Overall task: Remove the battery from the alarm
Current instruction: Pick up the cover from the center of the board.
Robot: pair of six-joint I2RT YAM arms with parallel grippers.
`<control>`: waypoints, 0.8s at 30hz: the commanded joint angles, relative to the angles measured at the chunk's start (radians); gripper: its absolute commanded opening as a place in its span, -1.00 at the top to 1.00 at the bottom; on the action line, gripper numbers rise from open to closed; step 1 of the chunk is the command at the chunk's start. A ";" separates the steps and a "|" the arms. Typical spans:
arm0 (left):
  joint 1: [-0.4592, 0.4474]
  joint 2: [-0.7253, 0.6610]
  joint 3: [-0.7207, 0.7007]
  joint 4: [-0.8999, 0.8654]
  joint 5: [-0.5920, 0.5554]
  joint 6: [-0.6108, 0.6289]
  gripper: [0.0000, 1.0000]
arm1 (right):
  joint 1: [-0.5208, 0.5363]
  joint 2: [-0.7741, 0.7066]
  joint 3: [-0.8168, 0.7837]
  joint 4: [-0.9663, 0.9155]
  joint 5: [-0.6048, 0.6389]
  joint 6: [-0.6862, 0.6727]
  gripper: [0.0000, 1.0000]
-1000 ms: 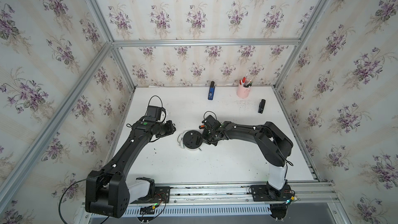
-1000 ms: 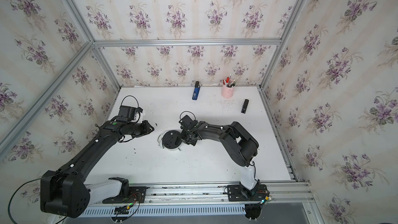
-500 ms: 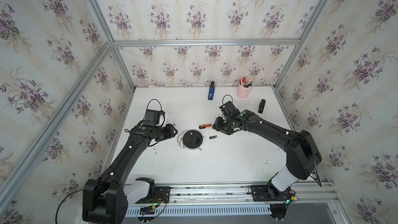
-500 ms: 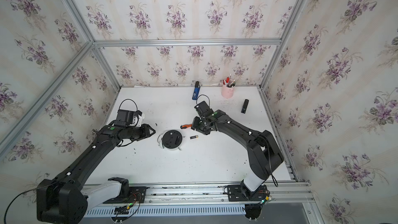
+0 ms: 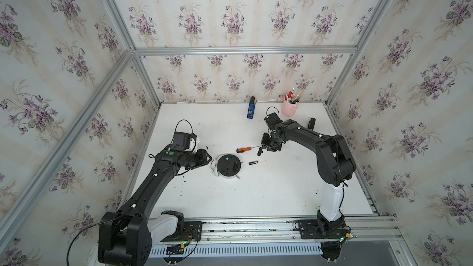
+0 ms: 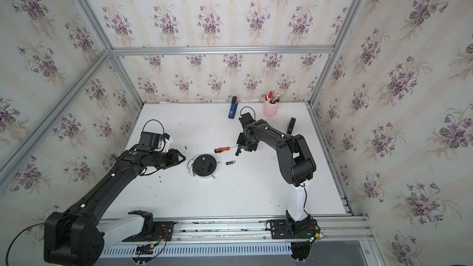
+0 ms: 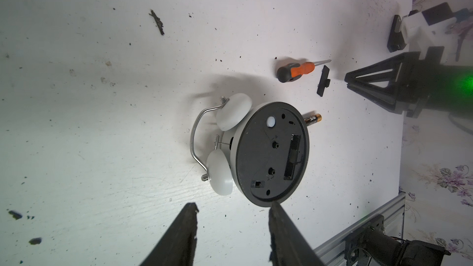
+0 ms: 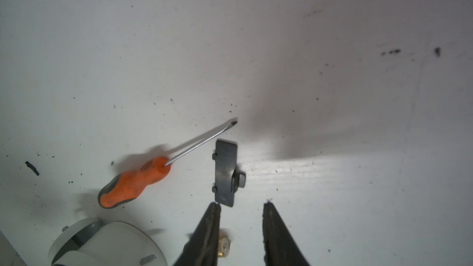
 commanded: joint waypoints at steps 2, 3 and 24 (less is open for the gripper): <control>0.001 -0.004 -0.005 0.014 0.001 0.018 0.02 | 0.000 0.031 0.034 -0.027 0.009 -0.024 0.38; 0.001 -0.004 -0.006 0.014 0.002 0.017 0.02 | 0.001 0.036 0.040 -0.030 0.006 -0.024 0.39; 0.022 -0.011 -0.027 0.015 0.008 0.025 0.11 | 0.041 0.125 0.082 -0.083 0.076 -0.039 0.50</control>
